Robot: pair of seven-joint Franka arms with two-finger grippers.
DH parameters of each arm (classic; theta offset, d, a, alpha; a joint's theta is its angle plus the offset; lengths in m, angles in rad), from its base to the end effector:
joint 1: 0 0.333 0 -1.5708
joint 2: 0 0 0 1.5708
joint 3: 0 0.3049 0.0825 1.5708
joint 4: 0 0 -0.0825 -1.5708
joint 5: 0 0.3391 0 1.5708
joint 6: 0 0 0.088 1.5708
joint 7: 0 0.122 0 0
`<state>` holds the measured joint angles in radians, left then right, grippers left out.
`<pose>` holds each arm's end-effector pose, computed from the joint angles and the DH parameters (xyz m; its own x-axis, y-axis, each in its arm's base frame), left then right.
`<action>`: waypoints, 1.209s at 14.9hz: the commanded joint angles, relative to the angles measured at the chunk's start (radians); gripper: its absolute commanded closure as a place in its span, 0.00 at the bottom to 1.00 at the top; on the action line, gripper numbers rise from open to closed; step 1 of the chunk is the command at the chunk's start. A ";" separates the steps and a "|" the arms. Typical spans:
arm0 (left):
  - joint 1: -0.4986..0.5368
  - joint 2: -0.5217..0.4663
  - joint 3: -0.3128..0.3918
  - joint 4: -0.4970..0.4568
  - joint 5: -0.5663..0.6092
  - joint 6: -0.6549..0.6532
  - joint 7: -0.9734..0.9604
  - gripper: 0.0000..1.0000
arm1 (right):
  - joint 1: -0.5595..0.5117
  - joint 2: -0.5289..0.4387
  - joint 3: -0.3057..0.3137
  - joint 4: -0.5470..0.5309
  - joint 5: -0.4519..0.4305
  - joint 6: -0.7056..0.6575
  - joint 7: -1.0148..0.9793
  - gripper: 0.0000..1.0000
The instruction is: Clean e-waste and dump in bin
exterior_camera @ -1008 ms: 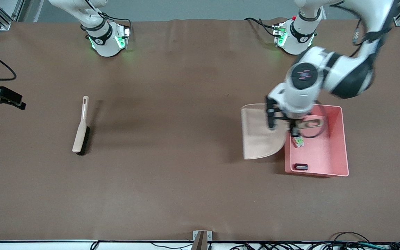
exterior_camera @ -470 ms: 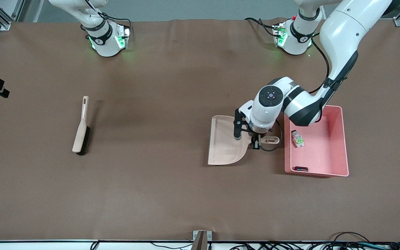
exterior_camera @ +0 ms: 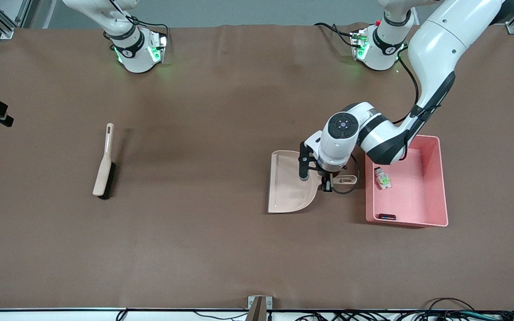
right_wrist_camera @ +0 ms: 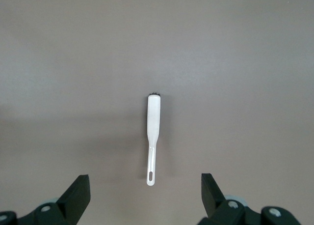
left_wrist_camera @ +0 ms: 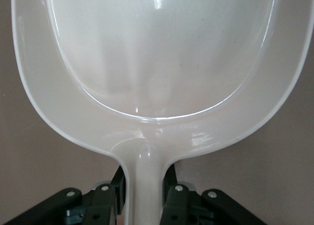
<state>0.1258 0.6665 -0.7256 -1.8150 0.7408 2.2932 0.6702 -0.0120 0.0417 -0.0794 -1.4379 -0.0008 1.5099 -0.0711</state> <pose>0.5375 -0.2949 0.2526 -0.0770 -0.9947 -0.0681 -0.9891 0.0848 -0.1202 0.5149 -0.0463 0.6280 0.9993 -0.0201 0.0301 -0.0203 -0.9998 0.0062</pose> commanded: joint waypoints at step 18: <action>0.084 -0.326 -0.077 0.464 -0.230 -0.895 -0.414 0.00 | -0.003 -0.077 0.007 -0.084 -0.025 0.026 -0.010 0.00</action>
<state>0.1729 0.4175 -0.8024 -1.3299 0.5285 1.4515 0.3312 -0.0122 -0.0083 -0.0788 -1.4970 -0.0072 1.5280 -0.0714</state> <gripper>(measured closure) 0.000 0.000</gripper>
